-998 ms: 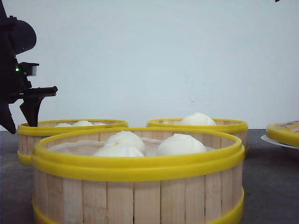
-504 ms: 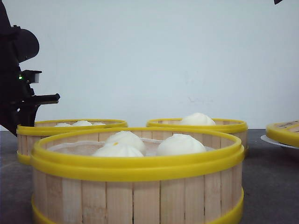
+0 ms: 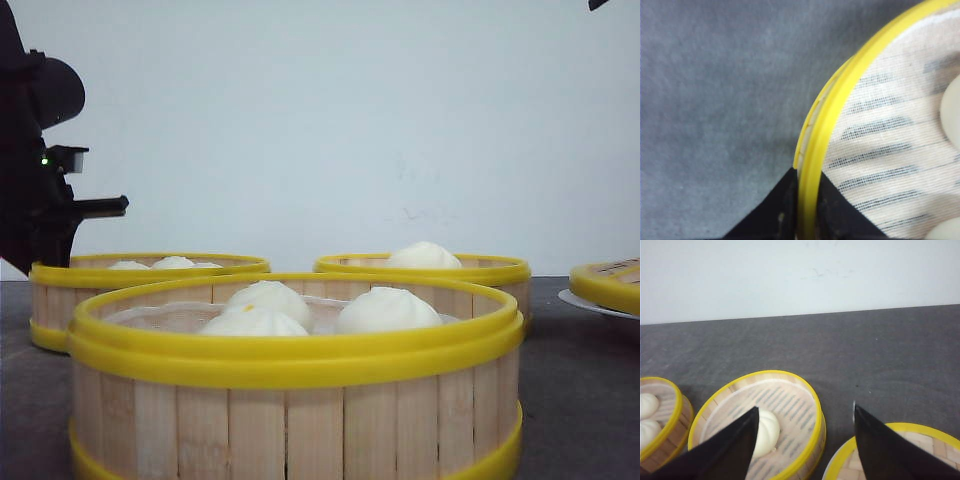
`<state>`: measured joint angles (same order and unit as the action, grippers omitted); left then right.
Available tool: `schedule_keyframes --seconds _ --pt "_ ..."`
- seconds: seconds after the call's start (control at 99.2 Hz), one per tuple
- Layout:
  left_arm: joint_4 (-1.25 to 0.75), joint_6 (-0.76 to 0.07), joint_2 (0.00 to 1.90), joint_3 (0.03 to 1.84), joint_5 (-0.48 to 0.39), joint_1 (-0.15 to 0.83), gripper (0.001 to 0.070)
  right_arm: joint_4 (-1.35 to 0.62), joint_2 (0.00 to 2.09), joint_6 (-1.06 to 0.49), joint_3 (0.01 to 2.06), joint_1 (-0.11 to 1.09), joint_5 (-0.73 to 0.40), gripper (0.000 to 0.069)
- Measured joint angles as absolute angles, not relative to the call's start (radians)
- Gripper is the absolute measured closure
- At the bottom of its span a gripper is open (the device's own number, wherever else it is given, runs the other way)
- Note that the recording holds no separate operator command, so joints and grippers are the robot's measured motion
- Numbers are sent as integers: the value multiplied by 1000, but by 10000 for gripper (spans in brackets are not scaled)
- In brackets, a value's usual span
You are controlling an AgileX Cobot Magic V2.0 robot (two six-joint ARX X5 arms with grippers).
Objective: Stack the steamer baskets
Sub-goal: 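Lift the held basket and carry it over the nearest basket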
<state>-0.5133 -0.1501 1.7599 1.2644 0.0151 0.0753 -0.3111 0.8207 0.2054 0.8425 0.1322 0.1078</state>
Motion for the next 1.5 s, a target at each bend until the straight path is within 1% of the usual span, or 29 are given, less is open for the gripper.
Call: schedule_keyframes --seconds 0.091,0.202,0.323,0.413,0.494,0.655,0.786,0.827,0.907,0.968,1.028,1.351,1.502 --pt "-550 -138 1699 1280 -36 64 691 -314 821 205 842 132 105 323" --pt "-584 -140 1596 1304 -134 52 691 -314 821 204 842 132 105 323" --pt "-648 -139 1476 1312 -199 56 691 -314 821 200 842 132 104 324" --pt "-713 -128 1402 1312 -264 71 691 -314 821 198 842 132 102 324" --pt "-753 -113 1341 1312 -288 102 691 -314 822 198 842 132 102 324" --pt "-823 -89 1232 1312 -292 181 691 -313 822 198 842 132 102 324" --pt "-855 -80 1212 1312 -290 253 691 -308 833 198 842 132 102 324" --pt "-871 -77 1218 1312 -279 281 691 -309 836 198 842 132 103 324" --pt "-890 -71 1230 1303 -227 334 691 -310 841 198 842 132 104 324" --pt "-889 -70 1236 1285 -186 373 691 -309 842 198 842 132 104 324" --pt "-885 -70 1242 1267 -163 407 691 -309 846 198 842 132 104 324" --pt "-807 -70 1320 1195 -153 531 691 -310 861 198 842 132 104 324" --pt "-739 -72 1344 1162 -144 573 691 -311 861 198 842 132 104 324"
